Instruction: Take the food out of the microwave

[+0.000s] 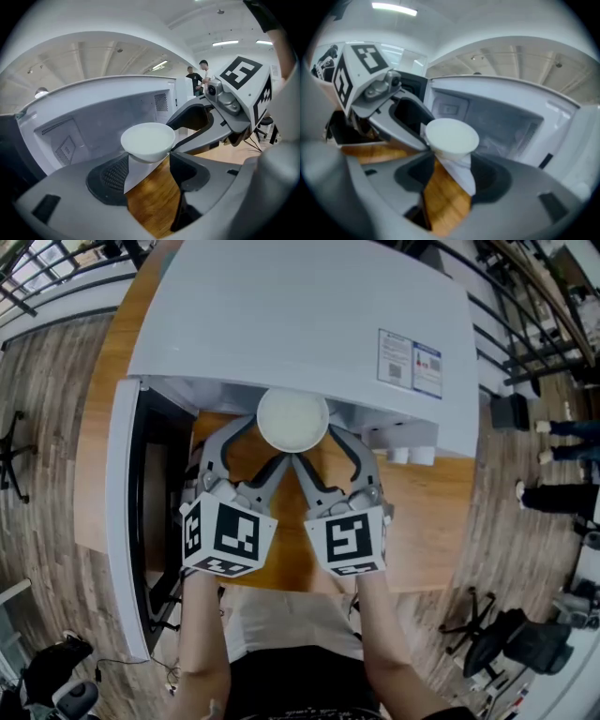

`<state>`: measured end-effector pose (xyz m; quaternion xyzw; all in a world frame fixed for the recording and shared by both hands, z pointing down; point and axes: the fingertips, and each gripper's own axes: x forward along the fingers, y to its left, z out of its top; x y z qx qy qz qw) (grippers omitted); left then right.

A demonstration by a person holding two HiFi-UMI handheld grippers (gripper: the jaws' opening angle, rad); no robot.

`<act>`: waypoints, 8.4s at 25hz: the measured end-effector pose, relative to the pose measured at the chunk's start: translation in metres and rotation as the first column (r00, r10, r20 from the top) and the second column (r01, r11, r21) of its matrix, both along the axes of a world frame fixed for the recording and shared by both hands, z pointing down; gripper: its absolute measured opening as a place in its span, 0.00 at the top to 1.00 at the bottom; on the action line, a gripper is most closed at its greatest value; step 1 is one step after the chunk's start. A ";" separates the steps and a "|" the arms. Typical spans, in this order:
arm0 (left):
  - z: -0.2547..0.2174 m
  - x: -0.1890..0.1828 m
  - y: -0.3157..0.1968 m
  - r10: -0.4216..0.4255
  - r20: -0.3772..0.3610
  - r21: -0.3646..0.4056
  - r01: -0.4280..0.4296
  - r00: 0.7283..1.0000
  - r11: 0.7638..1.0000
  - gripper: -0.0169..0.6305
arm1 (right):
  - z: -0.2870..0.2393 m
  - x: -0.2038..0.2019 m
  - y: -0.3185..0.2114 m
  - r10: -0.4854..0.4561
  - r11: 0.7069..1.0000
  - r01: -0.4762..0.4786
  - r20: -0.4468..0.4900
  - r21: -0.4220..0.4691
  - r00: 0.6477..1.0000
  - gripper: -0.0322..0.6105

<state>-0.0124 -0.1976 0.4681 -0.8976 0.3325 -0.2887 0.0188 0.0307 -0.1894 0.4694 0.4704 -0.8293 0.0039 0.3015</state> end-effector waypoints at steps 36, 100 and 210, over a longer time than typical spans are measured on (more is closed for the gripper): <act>0.047 -0.004 0.109 0.003 0.116 -0.075 0.006 0.993 0.997 0.51 | 0.039 0.000 0.103 -0.053 0.995 0.049 -0.043 -0.086 0.998 0.55; 0.111 -0.004 0.155 0.060 0.163 -0.202 -0.026 0.985 0.979 0.51 | 0.106 0.004 0.145 -0.075 0.973 0.058 -0.071 -0.226 0.995 0.55; -0.188 -0.015 0.208 -0.199 -0.594 0.073 0.299 0.780 0.952 0.92 | -0.177 0.146 0.231 0.207 0.943 -0.298 0.440 0.147 0.874 0.90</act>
